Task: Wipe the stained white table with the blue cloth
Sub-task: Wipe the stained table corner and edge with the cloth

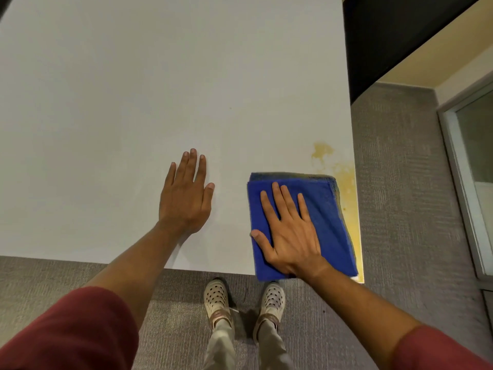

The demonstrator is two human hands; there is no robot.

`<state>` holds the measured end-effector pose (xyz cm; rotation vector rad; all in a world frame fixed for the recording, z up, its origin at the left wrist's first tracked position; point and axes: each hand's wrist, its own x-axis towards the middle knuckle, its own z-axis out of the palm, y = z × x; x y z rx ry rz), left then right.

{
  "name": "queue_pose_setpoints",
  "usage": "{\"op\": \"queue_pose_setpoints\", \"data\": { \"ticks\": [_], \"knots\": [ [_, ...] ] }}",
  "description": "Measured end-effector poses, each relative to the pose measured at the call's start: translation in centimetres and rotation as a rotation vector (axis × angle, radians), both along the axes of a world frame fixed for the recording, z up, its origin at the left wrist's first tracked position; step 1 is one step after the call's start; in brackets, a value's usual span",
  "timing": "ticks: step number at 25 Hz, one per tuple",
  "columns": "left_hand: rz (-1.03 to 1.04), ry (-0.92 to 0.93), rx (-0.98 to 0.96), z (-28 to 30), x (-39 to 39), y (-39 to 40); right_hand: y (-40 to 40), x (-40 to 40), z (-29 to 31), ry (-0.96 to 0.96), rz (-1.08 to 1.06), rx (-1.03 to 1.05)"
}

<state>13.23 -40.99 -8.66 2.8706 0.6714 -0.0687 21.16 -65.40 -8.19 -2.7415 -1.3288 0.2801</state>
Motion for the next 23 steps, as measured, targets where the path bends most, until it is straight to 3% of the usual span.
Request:
{"op": "queue_pose_setpoints", "data": {
  "ticks": [7, 13, 23],
  "knots": [
    [0.006, 0.013, 0.014, -0.4, 0.1, 0.0, 6.6, 5.8, 0.1, -0.041, -0.127, -0.021],
    [-0.003, 0.017, -0.035, 0.2, 0.4, -0.2, 2.3, -0.3, 0.0, -0.014, 0.086, 0.052],
    [-0.069, 0.001, 0.000, -0.4, 4.9, -2.3, 2.6, 7.6, -0.4, -0.170, -0.101, 0.040]
  ]
}}
